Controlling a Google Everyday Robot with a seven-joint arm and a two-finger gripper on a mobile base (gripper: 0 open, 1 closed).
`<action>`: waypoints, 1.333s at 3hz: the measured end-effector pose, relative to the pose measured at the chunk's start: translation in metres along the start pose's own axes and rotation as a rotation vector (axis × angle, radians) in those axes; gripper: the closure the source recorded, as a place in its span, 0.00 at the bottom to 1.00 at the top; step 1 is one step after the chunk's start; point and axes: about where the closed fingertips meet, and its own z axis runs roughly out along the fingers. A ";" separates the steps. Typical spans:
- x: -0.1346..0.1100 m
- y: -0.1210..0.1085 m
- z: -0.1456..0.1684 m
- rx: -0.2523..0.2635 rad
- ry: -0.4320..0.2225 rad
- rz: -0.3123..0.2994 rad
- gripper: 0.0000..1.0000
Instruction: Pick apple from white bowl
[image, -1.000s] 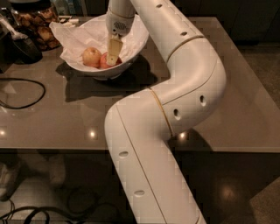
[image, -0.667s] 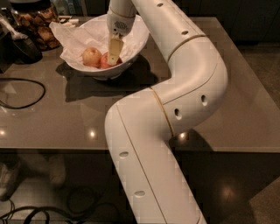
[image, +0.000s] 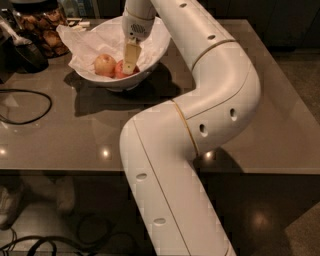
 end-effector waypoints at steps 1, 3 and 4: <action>0.000 0.000 0.000 0.000 0.000 0.000 0.36; 0.000 0.000 0.000 0.000 0.000 0.000 0.00; 0.000 0.000 0.000 0.000 0.000 0.000 0.00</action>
Offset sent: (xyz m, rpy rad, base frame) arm 0.0000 0.0000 0.0000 0.0000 0.0000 0.0000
